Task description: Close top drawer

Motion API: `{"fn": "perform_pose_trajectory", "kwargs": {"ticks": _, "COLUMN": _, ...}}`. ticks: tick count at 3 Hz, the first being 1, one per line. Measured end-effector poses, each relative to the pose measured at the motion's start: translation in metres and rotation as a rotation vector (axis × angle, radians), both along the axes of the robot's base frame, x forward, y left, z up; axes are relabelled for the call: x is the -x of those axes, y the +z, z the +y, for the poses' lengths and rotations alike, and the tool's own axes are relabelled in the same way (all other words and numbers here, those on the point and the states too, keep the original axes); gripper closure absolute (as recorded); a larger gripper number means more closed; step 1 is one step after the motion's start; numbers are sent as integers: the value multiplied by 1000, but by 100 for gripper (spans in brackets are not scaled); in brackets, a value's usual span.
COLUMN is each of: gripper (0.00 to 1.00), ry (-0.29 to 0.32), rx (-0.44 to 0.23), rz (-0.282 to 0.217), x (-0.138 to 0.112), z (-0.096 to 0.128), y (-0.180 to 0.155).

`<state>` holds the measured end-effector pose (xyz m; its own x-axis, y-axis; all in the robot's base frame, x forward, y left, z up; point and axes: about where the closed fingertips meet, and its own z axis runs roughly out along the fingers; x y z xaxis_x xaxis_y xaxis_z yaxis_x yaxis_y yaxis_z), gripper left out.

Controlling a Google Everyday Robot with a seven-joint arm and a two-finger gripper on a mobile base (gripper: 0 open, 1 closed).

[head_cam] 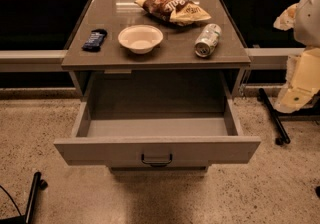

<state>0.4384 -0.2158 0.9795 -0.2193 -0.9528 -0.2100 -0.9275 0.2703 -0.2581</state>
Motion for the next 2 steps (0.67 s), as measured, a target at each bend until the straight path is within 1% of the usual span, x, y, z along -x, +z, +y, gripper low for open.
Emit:
{"fn": "perform_pose_trajectory", "kwargs": {"ticks": 1, "gripper": 0, "ry": 0, "rx": 0, "rz": 0, "x": 0, "z": 0, "y": 0}}
{"fn": "perform_pose_trajectory", "kwargs": {"ticks": 2, "gripper": 0, "ry": 41, "rx": -19, "rz": 82, "x": -12, "z": 6, "y": -43}}
